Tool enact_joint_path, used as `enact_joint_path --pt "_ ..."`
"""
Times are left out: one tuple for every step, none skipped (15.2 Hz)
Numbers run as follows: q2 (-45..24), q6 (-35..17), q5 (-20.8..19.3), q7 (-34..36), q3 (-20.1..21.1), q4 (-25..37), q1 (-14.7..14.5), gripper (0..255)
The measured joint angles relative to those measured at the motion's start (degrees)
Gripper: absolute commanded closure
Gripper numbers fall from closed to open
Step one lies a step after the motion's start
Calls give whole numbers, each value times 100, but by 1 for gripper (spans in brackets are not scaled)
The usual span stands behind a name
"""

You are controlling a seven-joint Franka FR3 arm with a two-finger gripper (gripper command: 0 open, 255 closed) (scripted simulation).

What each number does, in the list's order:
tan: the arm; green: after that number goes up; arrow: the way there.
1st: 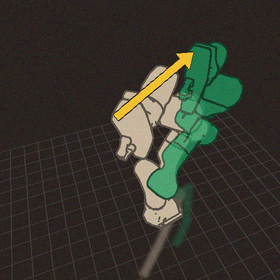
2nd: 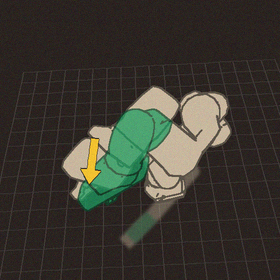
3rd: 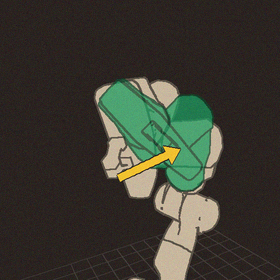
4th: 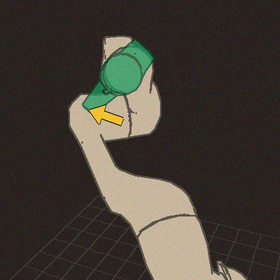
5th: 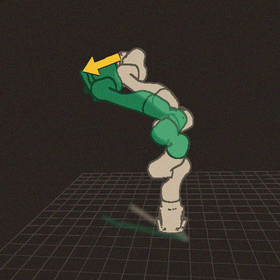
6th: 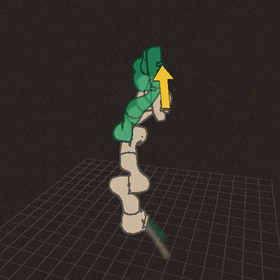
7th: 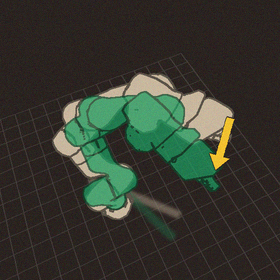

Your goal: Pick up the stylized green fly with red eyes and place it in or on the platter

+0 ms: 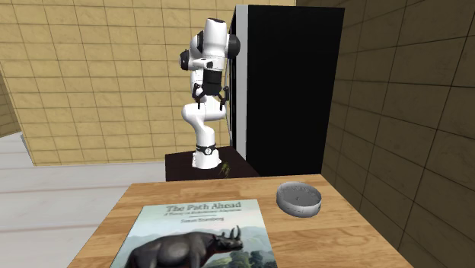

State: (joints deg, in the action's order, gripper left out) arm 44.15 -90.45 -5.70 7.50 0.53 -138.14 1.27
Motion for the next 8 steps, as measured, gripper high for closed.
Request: enact_joint_path --pt "0 0 0 0 0 0 0 0" --pt "12 -69 10 10 3 -94 -8 0" --pt "10 -193 34 38 20 -239 -25 0" --pt "17 -338 56 61 31 -414 -41 0" --pt "79 -443 87 90 52 -605 -65 0" --pt "31 -590 127 134 85 -733 -94 0" --pt "7 -763 146 152 93 -909 -110 0" --pt "4 -913 180 182 115 -1080 -137 0"
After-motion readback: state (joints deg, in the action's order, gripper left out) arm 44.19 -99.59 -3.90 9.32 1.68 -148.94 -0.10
